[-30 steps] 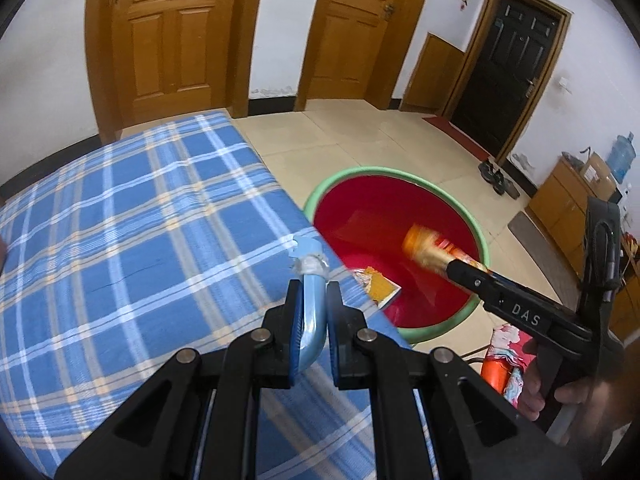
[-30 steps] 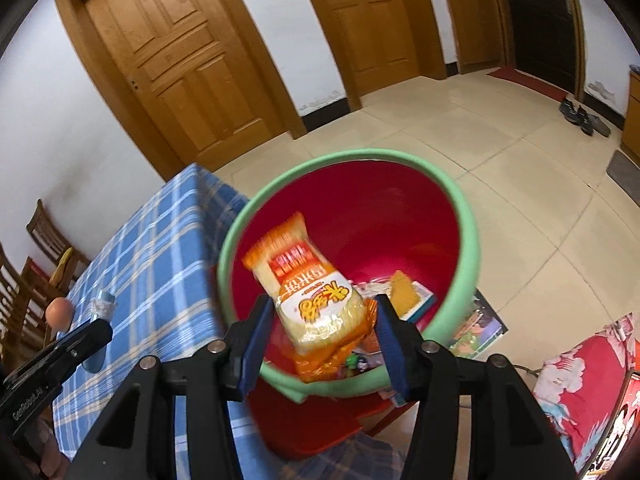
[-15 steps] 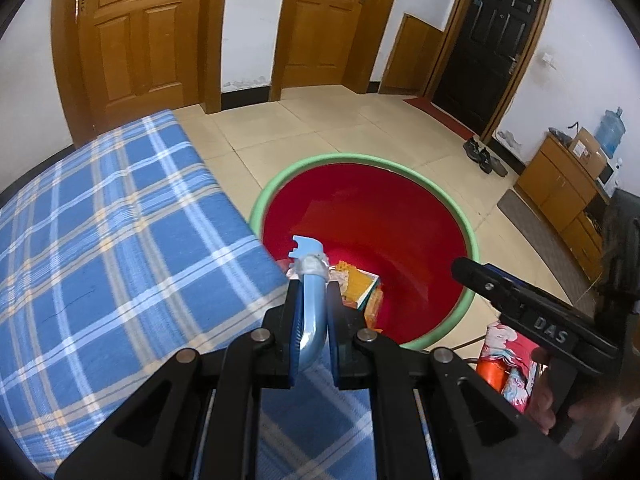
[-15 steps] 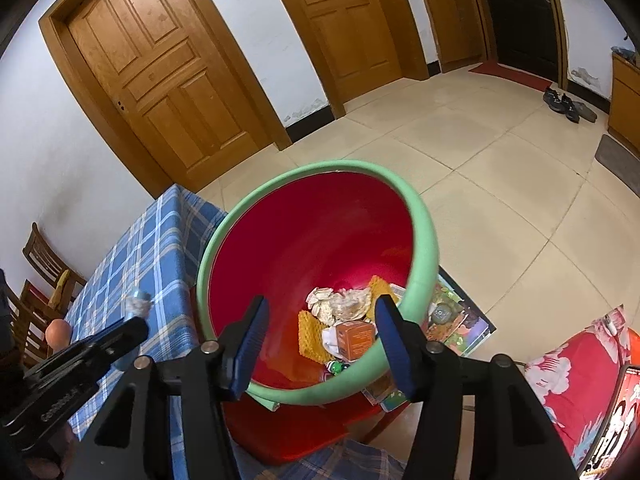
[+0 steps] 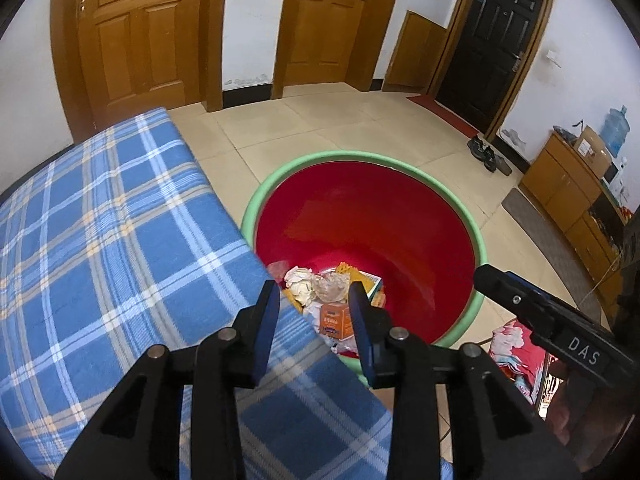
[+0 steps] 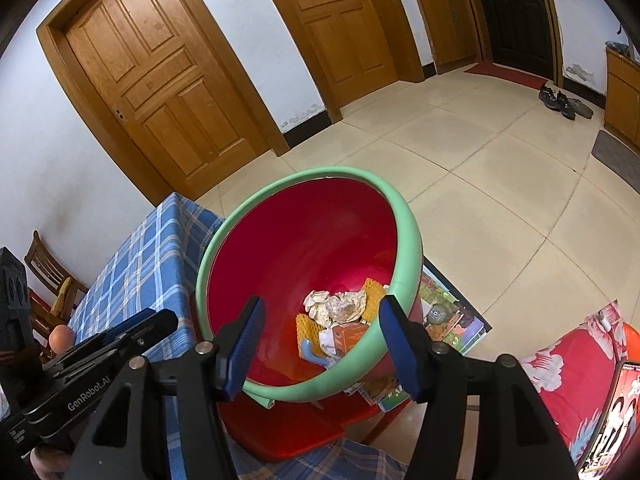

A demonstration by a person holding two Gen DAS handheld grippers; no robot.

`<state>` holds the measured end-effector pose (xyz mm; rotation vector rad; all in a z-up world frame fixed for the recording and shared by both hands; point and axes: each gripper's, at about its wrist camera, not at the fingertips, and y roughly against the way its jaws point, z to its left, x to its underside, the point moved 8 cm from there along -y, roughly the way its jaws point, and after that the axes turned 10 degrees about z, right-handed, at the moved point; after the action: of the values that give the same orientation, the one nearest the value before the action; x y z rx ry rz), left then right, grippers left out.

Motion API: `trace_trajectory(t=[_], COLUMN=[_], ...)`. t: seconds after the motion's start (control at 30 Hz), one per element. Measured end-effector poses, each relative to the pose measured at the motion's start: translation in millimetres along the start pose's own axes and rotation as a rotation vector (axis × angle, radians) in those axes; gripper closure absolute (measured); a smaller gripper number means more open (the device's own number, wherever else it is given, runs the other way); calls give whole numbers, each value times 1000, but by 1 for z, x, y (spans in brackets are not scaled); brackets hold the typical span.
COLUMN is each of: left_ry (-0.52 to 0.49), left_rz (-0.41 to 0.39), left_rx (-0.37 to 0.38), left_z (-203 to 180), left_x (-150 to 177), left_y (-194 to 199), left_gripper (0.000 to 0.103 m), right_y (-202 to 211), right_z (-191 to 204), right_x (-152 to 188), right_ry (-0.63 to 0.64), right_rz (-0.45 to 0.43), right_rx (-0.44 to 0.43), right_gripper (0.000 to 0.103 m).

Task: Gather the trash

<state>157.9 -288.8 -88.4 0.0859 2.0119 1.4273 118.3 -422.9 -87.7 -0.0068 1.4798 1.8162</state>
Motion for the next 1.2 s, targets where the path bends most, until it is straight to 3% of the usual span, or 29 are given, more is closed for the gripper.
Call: trace_trajectory(t=[0.1, 0.6, 1.2], left_ry=[25, 155, 311], left_rz=[-2, -66, -132], left_rx=[-8, -125, -269], left_z=[9, 66, 126], left_x=[3, 34, 94], left_y=[5, 56, 124], left_gripper=[66, 29, 21], right_y=[2, 26, 36], right_z=[4, 55, 127], right_x=[1, 23, 73], right_ry=[10, 115, 268], right_rz=[-1, -12, 22], right_rx=[-5, -53, -112], right_gripper=[38, 16, 5])
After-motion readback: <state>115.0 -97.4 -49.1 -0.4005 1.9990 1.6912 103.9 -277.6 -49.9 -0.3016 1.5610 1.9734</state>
